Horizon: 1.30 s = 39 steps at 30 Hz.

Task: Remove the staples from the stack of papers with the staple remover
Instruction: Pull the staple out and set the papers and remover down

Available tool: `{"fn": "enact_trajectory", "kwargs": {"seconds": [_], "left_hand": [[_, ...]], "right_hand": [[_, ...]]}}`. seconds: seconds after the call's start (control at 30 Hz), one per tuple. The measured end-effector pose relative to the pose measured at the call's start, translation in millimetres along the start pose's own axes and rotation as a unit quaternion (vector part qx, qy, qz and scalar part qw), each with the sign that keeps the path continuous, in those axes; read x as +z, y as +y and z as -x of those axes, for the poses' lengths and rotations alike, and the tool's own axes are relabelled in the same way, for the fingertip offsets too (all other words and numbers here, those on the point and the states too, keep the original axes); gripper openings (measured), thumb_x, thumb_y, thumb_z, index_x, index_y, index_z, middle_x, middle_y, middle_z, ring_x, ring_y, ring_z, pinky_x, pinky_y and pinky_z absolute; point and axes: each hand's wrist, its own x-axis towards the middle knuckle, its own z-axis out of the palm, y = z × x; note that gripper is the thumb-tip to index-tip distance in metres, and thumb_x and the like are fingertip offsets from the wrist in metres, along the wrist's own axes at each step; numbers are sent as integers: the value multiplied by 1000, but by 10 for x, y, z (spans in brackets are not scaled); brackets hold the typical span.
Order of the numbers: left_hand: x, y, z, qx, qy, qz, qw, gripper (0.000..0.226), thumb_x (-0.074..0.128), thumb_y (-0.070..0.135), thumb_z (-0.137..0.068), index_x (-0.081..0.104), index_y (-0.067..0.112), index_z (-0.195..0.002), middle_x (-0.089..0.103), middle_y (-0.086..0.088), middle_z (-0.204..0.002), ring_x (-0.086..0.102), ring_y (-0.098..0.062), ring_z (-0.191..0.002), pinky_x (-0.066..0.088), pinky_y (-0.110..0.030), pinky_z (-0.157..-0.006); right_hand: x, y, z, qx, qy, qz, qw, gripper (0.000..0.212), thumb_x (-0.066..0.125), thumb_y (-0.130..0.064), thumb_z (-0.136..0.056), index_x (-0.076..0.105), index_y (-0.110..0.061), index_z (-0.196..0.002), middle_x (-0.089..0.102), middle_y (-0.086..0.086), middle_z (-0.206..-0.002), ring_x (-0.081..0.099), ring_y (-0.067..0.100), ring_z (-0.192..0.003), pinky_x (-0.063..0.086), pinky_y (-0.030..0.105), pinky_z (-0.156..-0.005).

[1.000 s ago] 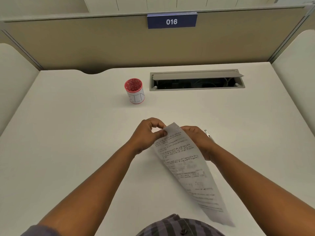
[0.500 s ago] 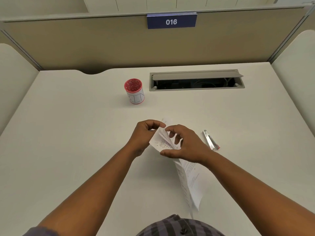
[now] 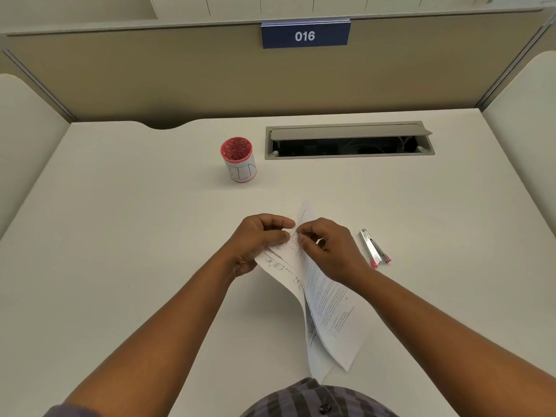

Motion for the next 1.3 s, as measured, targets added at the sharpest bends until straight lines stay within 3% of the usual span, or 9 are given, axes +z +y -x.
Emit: {"fn": "enact_trajectory", "kwargs": {"seconds": [0.13, 0.33, 0.5, 0.77, 1.13, 1.3], "left_hand": [[-14, -13, -2, 10, -3, -21, 1000, 28, 70, -12, -86, 78, 8, -104, 79, -13, -92, 75, -26, -79, 63, -36, -74], [-14, -1, 19, 14, -8, -68, 998, 28, 70, -11, -87, 78, 8, -106, 78, -9, -86, 75, -24, -75, 61, -35, -70], [12, 16, 30, 27, -18, -110, 993, 30, 72, -10, -85, 82, 15, -99, 75, -9, -95, 73, -27, -80, 62, -46, -83], [62, 47, 67, 37, -33, -127, 991, 33, 68, -14, -83, 81, 11, -99, 75, 2, -86, 72, -19, -74, 61, -31, -69], [24, 44, 63, 25, -43, -129, 990, 32, 68, -12, -84, 81, 12, -100, 72, -4, -90, 73, -27, -74, 62, -38, -72], [9, 49, 57, 17, -43, -115, 992, 31, 69, -11, -84, 80, 10, -104, 70, -13, -97, 72, -32, -78, 62, -40, -75]], "right_hand": [[-22, -38, -21, -29, 14, 4, 999, 8, 72, -17, -90, 77, -19, -96, 71, -8, -89, 63, 4, -77, 51, 21, -70], [-73, -97, -59, -65, -29, 62, 996, 6, 72, -18, -86, 77, -20, -88, 70, -8, -83, 62, 6, -71, 55, 29, -67], [-113, -174, -110, -74, -75, 135, 985, 7, 68, -23, -87, 75, -21, -86, 68, -6, -81, 62, 12, -71, 56, 36, -68], [-156, -284, -164, -64, -124, 184, 973, 6, 67, -24, -85, 70, -19, -85, 67, -2, -84, 61, 18, -78, 53, 37, -71], [-163, -273, -188, -87, -149, 194, 966, 3, 66, -22, -84, 66, -19, -84, 65, -3, -84, 59, 18, -79, 52, 35, -70], [-137, -231, -156, -111, -114, 180, 971, 5, 68, -19, -83, 63, -17, -80, 63, -3, -77, 55, 16, -71, 49, 33, -64]]}}
